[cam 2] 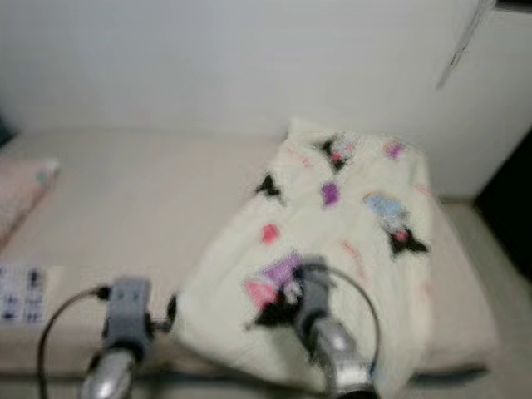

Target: Clean up the room

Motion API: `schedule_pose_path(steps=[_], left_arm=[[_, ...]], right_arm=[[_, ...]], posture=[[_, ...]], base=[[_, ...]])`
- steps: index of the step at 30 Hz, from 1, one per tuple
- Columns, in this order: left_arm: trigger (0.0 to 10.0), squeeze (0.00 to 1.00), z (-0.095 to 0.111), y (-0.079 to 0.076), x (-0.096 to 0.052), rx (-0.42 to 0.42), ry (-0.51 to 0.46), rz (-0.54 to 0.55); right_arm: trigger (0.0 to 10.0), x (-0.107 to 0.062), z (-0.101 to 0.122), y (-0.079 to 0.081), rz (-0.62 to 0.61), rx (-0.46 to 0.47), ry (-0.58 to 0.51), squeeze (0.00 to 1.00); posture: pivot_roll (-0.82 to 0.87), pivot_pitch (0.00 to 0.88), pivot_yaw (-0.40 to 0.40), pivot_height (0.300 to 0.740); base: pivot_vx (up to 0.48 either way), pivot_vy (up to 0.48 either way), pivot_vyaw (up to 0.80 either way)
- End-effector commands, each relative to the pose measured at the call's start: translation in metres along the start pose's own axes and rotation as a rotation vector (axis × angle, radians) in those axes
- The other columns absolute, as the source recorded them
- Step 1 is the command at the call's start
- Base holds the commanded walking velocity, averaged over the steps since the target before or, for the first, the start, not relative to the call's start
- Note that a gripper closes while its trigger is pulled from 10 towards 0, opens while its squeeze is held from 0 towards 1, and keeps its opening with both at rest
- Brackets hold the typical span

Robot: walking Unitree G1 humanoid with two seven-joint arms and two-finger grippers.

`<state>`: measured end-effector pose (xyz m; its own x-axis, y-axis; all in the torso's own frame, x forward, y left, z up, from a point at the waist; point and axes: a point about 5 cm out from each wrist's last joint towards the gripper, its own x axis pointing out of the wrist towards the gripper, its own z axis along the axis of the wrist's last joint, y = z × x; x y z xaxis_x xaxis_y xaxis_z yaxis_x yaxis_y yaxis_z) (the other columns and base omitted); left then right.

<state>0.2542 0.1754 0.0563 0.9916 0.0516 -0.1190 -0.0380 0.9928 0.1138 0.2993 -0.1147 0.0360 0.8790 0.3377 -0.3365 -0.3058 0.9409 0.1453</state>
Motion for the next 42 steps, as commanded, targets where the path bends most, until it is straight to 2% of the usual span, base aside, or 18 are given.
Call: schedule_pose_path(steps=[1, 18, 22, 24, 37, 42], left_arm=[[10.0, 0.0, -0.0068, -0.002, -0.0041, -0.001, 0.032, -0.006], [10.0, 0.0, -0.0046, 0.0005, -0.0008, 0.002, 0.035, -0.008], [10.0, 0.0, -0.0071, -0.0002, 0.0012, -0.003, 0.078, -0.026], [10.0, 0.0, -0.007, -0.0003, 0.0015, 0.0, 0.078, -0.027], [10.0, 0.0, -0.0058, -0.0006, 0.0045, -0.007, 0.086, -0.048], [10.0, 0.0, -0.0035, -0.0013, 0.0041, 0.027, 0.053, -0.051]], right_arm=[[10.0, -0.0047, -0.0085, -0.007, -0.023, 0.021, 0.027, 0.0], [10.0, -0.005, -0.0082, -0.0069, -0.024, 0.036, 0.023, 0.0], [10.0, -0.0052, -0.0087, -0.0069, -0.026, 0.039, 0.021, 0.0], [10.0, -0.0053, -0.0086, -0.0069, -0.027, 0.04, 0.021, 0.0], [10.0, -0.0056, -0.0088, -0.0075, -0.031, 0.042, 0.018, 0.0], [10.0, -0.0055, -0.0083, -0.0074, -0.032, 0.037, 0.015, 0.0]], posture=[[-0.06, 0.131, -0.062, 0.74], [-0.05, 0.13, -0.054, 0.74], [-0.05, 0.126, -0.051, 0.74], [-0.05, 0.126, -0.051, 0.74], [-0.05, 0.115, -0.045, 0.74], [-0.05, 0.113, -0.046, 0.74]], base=[[0.0, -0.394, 0.0], [0.0, -0.391, 0.0], [0.0, 0.0, 0.0], [0.0, 0.0, 0.0], [0.0, 0.474, 0.0], [0.0, 0.0, 0.0]])
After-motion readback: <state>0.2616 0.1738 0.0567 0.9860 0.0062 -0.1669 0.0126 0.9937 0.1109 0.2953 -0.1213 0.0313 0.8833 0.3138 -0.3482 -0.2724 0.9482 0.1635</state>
